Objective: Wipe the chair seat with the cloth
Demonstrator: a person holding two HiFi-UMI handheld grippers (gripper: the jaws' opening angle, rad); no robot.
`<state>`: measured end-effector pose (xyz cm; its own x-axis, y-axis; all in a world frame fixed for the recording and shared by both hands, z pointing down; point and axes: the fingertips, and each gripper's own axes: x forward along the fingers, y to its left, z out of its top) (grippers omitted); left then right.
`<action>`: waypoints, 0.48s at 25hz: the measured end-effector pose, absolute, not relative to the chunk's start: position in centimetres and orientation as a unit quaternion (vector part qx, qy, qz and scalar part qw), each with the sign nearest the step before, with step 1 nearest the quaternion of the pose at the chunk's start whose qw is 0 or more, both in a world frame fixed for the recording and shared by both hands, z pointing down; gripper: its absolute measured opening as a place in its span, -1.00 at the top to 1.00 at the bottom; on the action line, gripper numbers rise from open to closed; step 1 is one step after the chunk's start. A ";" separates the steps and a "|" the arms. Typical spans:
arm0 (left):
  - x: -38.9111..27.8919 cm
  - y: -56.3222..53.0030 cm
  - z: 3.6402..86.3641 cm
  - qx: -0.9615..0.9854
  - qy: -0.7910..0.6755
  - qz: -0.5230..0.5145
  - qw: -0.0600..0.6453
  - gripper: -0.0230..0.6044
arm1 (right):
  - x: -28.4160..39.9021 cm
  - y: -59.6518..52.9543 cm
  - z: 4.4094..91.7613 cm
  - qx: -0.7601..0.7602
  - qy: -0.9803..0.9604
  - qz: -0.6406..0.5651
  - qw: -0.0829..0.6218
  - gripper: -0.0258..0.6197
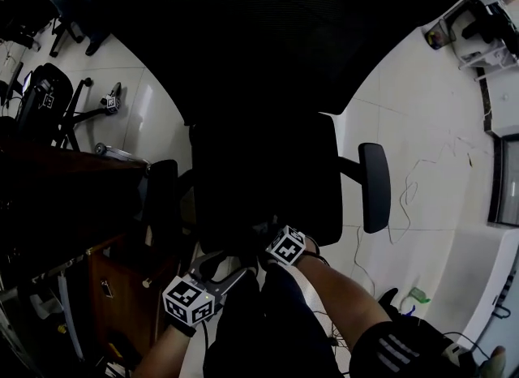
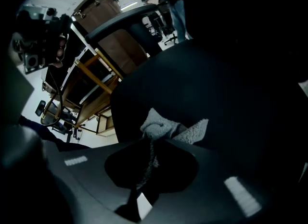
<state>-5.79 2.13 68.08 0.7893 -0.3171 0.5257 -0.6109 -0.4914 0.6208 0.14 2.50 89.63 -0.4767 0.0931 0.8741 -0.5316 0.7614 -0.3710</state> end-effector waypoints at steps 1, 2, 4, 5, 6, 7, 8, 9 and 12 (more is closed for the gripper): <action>-5.1 1.9 68.0 0.848 -0.269 0.174 0.422 0.06 | 2.1 2.5 89.6 0.149 -0.792 0.323 0.496 0.80; -4.4 1.8 67.8 0.850 -0.263 0.174 0.422 0.06 | 4.1 2.5 89.5 0.161 -0.786 0.329 0.498 0.80; -2.9 1.5 67.4 0.855 -0.250 0.175 0.419 0.06 | 7.9 2.4 89.3 0.190 -0.771 0.344 0.501 0.80; -2.1 1.3 67.2 0.857 -0.243 0.176 0.418 0.06 | 9.8 2.6 89.2 0.207 -0.761 0.355 0.502 0.80; -1.4 1.1 67.0 0.860 -0.237 0.177 0.416 0.06 | 11.6 2.8 89.2 0.223 -0.750 0.365 0.505 0.80; -0.7 0.9 66.7 0.862 -0.232 0.176 0.414 0.06 | 13.1 2.9 89.2 0.235 -0.743 0.370 0.506 0.80; -0.2 0.6 66.5 0.865 -0.228 0.175 0.412 0.06 | 14.2 2.8 89.1 0.246 -0.739 0.372 0.505 0.80; 0.3 0.4 66.3 0.866 -0.225 0.174 0.410 0.06 | 15.2 2.8 88.8 0.255 -0.736 0.373 0.505 0.80; 1.1 0.2 66.0 0.869 -0.220 0.174 0.407 0.06 | 17.6 2.9 88.4 0.278 -0.723 0.380 0.505 0.80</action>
<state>1.09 0.15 65.96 0.8428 -0.2403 0.4816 -0.5239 -0.5715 0.6316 17.58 2.90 88.39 -0.3357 -0.0188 0.9418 -0.7861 0.5564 -0.2691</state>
